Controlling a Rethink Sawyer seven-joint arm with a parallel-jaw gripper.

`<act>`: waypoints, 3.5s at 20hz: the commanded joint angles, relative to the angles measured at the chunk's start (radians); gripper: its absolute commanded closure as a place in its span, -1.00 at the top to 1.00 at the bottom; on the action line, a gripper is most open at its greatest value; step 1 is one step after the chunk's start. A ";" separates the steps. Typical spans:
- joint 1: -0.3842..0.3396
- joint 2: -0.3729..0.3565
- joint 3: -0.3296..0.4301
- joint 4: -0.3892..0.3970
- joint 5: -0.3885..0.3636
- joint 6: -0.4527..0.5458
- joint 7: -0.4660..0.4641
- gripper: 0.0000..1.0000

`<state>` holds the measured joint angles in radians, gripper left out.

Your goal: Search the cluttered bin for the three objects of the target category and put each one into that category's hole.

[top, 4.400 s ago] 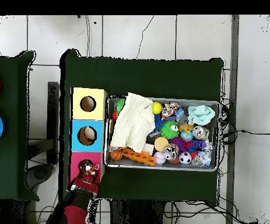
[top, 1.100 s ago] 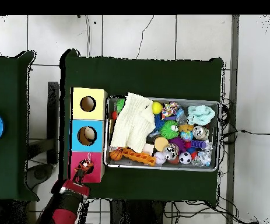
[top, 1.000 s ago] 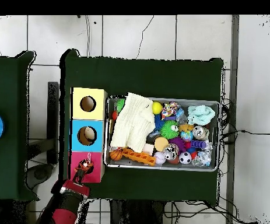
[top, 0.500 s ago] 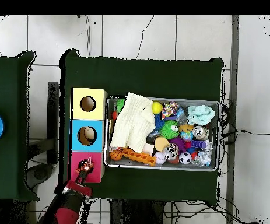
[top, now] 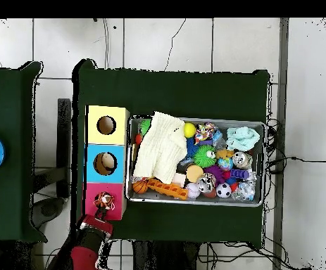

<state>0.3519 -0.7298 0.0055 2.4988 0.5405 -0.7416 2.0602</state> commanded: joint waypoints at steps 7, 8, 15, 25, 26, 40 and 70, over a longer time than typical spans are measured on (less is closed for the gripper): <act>-0.016 0.142 0.015 -0.175 0.004 -0.092 0.267 -1.00; -0.019 0.150 0.015 -0.177 -0.004 -0.100 0.271 -1.00; -0.028 0.105 0.012 -0.150 -0.018 -0.073 0.265 -1.00; -0.064 -0.066 0.007 -0.058 -0.059 0.041 0.242 -1.00; -0.070 -0.088 0.009 -0.048 -0.064 0.059 0.239 -1.00; -0.126 -0.163 0.018 -0.022 -0.131 0.125 0.234 -1.00; -0.191 -0.195 0.006 -0.085 -0.138 0.297 0.086 -1.00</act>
<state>0.2218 -0.8840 0.0026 2.5148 0.4220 -0.6219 2.0602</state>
